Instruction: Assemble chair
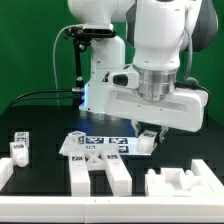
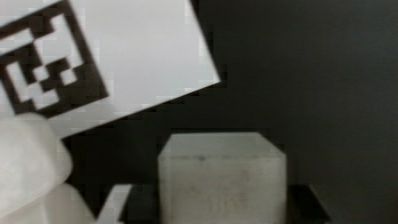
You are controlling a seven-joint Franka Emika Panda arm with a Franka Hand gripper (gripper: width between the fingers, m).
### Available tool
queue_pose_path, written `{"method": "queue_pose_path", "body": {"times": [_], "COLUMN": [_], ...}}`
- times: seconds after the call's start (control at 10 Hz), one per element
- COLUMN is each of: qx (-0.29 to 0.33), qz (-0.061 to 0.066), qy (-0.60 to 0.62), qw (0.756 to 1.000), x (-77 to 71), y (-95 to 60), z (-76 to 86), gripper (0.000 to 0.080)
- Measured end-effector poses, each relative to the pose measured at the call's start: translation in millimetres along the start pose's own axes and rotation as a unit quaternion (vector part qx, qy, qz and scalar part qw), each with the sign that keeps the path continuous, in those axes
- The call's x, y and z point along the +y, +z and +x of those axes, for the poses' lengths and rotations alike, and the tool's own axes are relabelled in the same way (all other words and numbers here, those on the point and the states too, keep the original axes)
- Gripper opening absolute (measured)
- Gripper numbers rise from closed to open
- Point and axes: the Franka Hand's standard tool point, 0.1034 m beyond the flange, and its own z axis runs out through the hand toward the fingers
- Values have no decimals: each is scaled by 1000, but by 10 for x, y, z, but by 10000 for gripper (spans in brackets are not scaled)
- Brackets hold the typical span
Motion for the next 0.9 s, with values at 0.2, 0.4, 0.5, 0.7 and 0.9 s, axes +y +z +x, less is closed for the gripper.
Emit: {"method": "queue_pose_path", "body": {"times": [0.2, 0.4, 0.5, 0.7, 0.9], "qx": [0, 26, 26, 43, 39], "qz": [-1, -19, -24, -21, -27], "qy": [-77, -184, -257, -325, -400], "qw": [997, 982, 966, 945, 915], "x": [5, -190, -360, -506, -466], "y": [1, 14, 18, 35, 50], "z": [2, -96, -208, -315, -307], "gripper": [284, 284, 284, 284, 284]}}
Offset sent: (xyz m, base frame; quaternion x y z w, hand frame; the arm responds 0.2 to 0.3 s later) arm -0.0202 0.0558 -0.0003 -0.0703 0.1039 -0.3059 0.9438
